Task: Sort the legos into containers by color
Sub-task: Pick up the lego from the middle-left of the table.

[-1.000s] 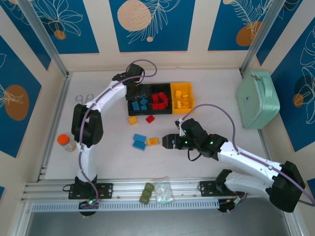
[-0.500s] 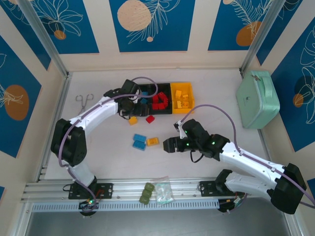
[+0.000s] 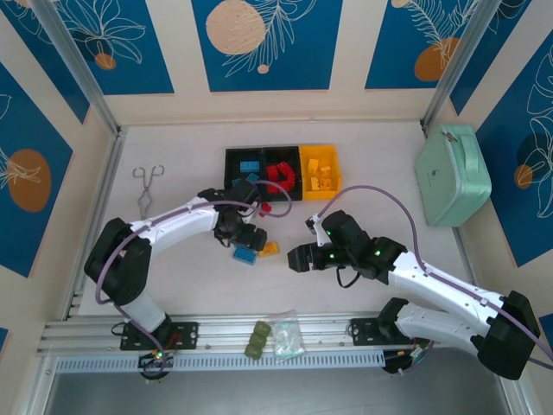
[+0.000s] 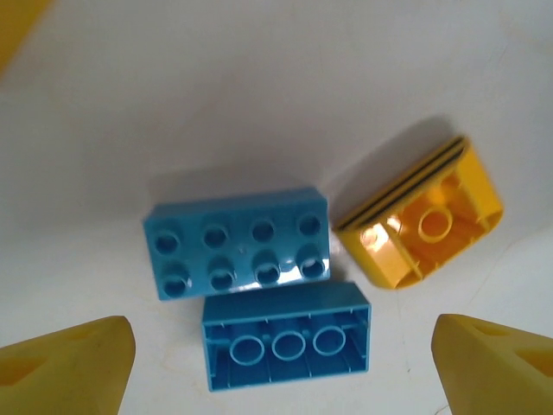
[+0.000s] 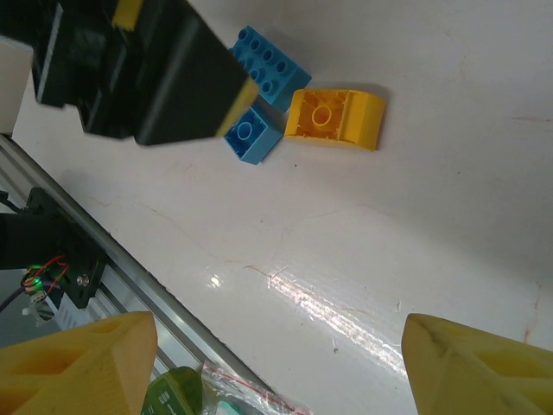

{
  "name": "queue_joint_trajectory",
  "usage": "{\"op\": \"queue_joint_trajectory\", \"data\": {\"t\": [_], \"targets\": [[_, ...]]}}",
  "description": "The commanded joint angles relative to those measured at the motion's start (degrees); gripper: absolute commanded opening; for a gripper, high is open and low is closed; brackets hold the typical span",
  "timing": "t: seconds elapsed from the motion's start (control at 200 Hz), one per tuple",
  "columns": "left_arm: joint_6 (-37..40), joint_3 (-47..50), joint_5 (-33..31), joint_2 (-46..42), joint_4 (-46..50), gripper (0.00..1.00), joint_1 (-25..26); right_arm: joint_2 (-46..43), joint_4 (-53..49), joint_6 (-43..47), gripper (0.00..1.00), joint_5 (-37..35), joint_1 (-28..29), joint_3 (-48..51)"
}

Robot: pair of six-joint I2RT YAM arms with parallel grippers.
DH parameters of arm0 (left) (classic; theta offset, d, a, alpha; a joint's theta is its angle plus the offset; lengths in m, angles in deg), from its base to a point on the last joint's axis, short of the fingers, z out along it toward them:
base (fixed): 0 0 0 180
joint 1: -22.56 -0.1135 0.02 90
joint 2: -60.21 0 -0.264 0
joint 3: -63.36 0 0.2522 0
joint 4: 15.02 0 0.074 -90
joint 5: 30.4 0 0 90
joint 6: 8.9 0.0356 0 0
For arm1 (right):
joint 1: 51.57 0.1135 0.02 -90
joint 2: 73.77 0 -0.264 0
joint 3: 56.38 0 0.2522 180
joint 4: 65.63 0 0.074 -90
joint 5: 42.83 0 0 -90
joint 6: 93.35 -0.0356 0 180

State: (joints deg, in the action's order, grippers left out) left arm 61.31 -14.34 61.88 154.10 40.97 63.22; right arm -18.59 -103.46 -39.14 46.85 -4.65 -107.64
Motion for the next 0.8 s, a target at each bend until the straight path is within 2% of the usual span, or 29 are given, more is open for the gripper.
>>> {"op": "queue_joint_trajectory", "data": {"t": [0.0,0.25,0.435,0.795], "targets": [[-2.4,1.8,-1.9,-0.4,-0.2,0.89,1.4,-1.3,-1.1,0.2,0.75,1.6,0.0,0.8],[-3.9,3.4,-2.1,1.9,-0.9,0.89,2.8,-1.2,-0.2,-0.3,0.75,1.6,0.0,1.5],[-4.5,3.6,-1.6,4.1,-2.0,0.86,3.3,-1.0,0.1,-0.4,0.75,1.5,0.0,1.7],[-4.6,4.0,-3.0,5.7,-1.5,0.7,3.6,-1.8,0.7,-1.2,0.75,0.9,-0.1,3.0]]}}
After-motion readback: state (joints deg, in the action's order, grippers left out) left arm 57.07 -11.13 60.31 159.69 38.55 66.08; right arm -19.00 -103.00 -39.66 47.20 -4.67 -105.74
